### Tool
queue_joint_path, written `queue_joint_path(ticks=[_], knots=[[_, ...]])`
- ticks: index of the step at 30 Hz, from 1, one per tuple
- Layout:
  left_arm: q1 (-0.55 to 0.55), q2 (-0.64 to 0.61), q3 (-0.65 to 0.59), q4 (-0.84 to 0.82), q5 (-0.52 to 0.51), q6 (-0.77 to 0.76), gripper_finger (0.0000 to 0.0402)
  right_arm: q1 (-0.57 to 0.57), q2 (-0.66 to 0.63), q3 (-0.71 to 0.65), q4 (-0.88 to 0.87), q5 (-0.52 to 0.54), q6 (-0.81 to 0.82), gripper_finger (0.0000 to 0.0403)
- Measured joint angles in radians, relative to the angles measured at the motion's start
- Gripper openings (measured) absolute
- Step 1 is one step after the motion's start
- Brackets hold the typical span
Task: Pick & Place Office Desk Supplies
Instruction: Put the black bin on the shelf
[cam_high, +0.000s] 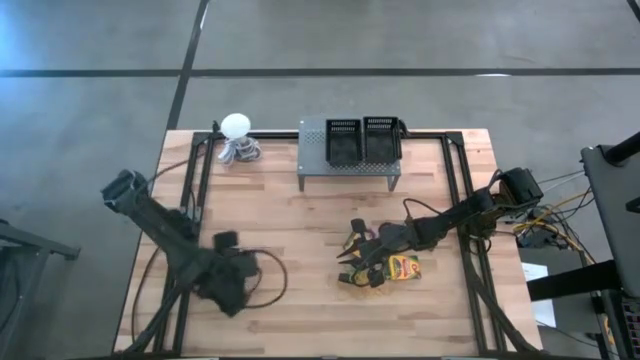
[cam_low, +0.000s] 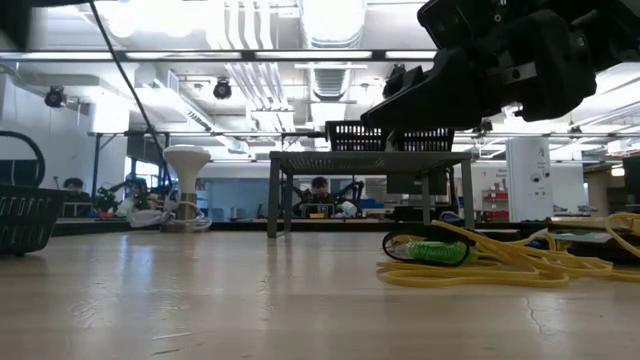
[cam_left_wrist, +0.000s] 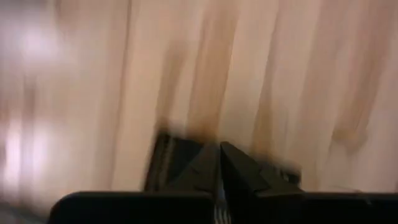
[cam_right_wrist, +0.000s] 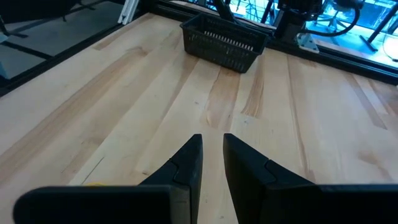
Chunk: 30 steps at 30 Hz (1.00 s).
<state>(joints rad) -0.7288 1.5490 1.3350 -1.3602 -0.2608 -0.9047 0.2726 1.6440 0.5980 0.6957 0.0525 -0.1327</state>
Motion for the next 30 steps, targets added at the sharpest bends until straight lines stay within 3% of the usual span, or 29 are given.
queue_joint_path(ticks=[4, 9, 16, 22, 30], knots=[[-0.083, 0.026, -0.011, -0.073, 0.065, -0.199, 0.0078, -0.002, 0.000, 0.000, 0.009, 0.000, -0.004, 0.0061], [-0.182, 0.025, -0.092, -0.004, 0.098, -0.292, 0.0143, -0.002, 0.000, 0.000, 0.015, 0.000, -0.009, 0.0061], [-0.235, 0.026, -0.276, 0.277, 0.139, -0.252, 0.0208, -0.002, 0.000, 0.000, 0.015, 0.000, -0.016, 0.0061], [-0.230, 0.026, -0.388, 0.386, 0.146, -0.213, 0.0211, -0.002, 0.000, 0.000, 0.019, 0.000, -0.032, 0.0061], [-0.221, 0.026, -0.409, 0.389, 0.160, -0.191, 0.0160, -0.002, 0.000, 0.000, 0.019, 0.000, -0.027, 0.0061]])
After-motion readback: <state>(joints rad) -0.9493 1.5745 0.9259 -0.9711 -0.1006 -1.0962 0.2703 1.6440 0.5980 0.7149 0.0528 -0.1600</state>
